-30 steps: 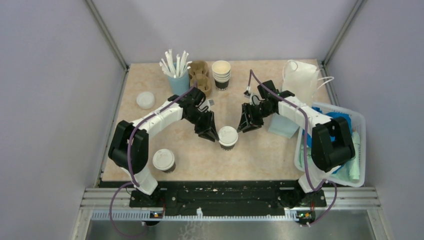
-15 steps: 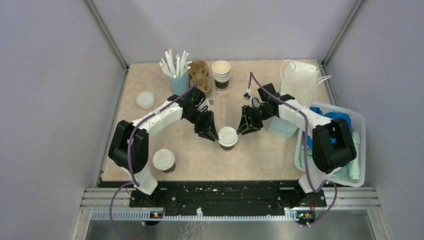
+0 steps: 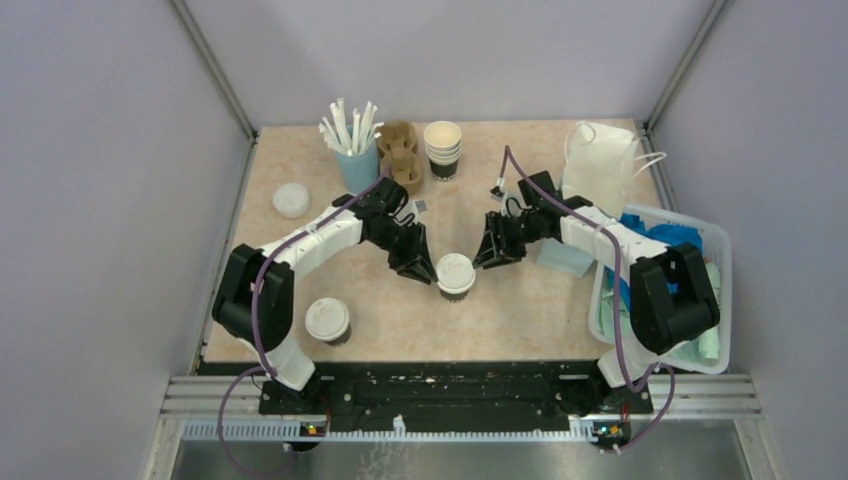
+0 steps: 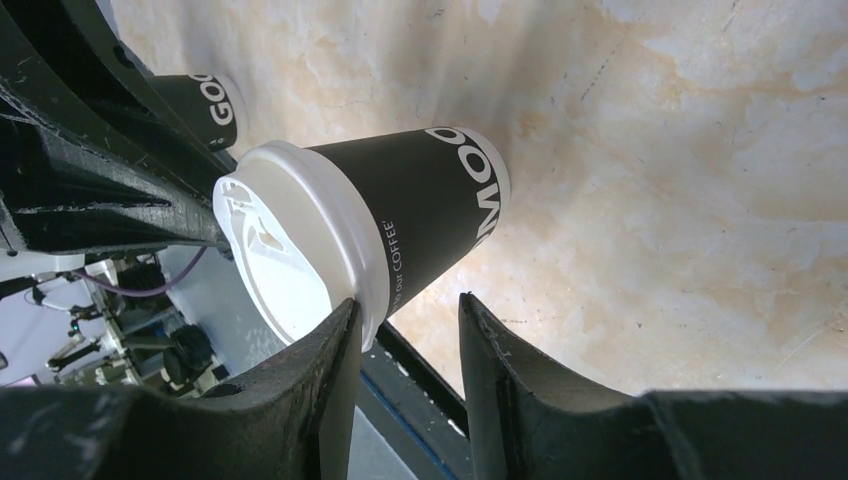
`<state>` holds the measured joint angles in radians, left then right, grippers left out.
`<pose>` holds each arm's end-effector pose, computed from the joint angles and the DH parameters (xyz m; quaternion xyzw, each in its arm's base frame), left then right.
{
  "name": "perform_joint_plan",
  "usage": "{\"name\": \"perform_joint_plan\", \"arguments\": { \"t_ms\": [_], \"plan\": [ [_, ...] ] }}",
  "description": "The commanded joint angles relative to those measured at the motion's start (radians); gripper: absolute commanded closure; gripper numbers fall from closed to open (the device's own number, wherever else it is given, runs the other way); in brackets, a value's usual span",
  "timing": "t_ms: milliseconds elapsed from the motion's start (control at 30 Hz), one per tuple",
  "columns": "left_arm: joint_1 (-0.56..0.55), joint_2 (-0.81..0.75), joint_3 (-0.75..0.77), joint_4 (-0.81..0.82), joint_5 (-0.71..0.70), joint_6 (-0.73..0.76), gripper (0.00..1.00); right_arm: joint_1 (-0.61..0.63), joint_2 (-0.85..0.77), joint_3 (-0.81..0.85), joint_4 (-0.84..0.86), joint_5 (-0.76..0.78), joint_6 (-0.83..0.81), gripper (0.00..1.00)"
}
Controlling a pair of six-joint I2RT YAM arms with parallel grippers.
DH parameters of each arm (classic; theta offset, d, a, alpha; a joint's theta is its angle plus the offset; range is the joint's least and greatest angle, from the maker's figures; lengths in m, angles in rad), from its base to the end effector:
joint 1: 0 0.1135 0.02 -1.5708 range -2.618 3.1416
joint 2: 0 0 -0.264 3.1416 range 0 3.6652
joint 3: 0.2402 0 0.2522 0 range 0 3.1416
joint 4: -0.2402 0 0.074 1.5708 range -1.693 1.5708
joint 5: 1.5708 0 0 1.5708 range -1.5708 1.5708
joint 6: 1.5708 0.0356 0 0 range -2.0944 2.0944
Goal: Pack the takeout coffee
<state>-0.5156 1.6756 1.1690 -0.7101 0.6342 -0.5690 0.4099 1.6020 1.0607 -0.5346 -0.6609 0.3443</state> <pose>0.2737 -0.1793 0.2134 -0.0299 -0.9364 0.3493 0.0151 0.2826 0.1466 0.2127 -0.1095 0.9140 0.3778 0.0996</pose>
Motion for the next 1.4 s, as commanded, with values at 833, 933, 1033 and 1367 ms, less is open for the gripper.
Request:
{"name": "perform_joint_plan", "arguments": {
  "t_ms": [833,933,1033,1367],
  "plan": [
    [-0.038,0.005,0.255,-0.206,-0.330,0.082,0.54,0.036,0.013,0.206,-0.189,0.021,-0.074,0.39],
    [-0.037,-0.016,0.272,-0.235,-0.358,0.101,0.52,0.037,0.029,0.205,-0.164,-0.028,-0.067,0.30],
    [-0.036,-0.038,0.302,-0.248,-0.371,0.112,0.46,0.039,0.058,0.189,-0.120,-0.054,-0.049,0.27],
    [-0.034,-0.129,0.421,-0.255,-0.417,0.117,0.33,0.087,0.113,0.142,-0.049,-0.019,-0.028,0.38]
  ]
}}
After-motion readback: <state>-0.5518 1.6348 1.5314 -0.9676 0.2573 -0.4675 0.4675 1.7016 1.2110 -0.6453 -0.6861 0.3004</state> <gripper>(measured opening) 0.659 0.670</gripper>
